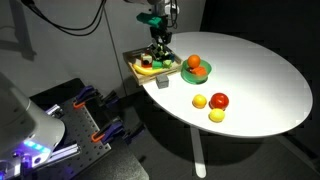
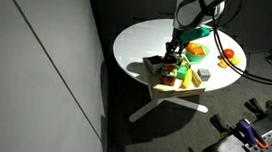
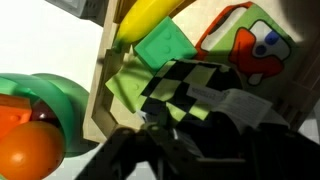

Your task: Put the white and black dice on the table

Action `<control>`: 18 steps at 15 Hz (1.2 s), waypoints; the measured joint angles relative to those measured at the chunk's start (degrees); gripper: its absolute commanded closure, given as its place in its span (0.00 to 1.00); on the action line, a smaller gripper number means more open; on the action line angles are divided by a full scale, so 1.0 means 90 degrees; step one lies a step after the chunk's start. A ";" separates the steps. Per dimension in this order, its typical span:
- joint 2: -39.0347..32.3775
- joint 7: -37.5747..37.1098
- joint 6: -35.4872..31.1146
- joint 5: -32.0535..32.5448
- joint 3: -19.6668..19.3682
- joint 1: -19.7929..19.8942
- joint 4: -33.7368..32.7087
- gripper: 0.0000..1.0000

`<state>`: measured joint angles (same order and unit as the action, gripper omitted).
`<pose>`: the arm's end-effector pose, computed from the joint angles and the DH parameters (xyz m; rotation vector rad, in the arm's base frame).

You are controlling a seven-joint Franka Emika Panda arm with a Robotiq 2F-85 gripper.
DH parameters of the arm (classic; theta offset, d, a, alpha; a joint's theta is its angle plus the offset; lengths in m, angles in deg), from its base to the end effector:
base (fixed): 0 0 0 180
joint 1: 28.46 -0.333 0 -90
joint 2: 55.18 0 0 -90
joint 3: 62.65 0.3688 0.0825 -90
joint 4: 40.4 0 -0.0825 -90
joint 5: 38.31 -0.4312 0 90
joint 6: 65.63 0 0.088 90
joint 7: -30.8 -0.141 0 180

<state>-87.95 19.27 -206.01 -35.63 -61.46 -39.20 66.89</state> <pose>0.6831 0.1427 0.1804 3.1238 0.0618 0.0149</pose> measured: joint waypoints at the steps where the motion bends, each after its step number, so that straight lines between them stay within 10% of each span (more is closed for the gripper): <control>1: 0.0000 0.0000 0.0000 0.0000 -0.0017 0.0000 -0.0015 0.79; 6: 0.0000 0.0000 0.0000 0.0000 -0.0089 0.0000 -0.0068 0.97; 18: 0.0210 0.0000 0.0048 0.0000 -0.0290 0.0129 -0.0102 0.95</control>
<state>-86.07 19.27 -205.58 -35.63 -64.07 -38.04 65.97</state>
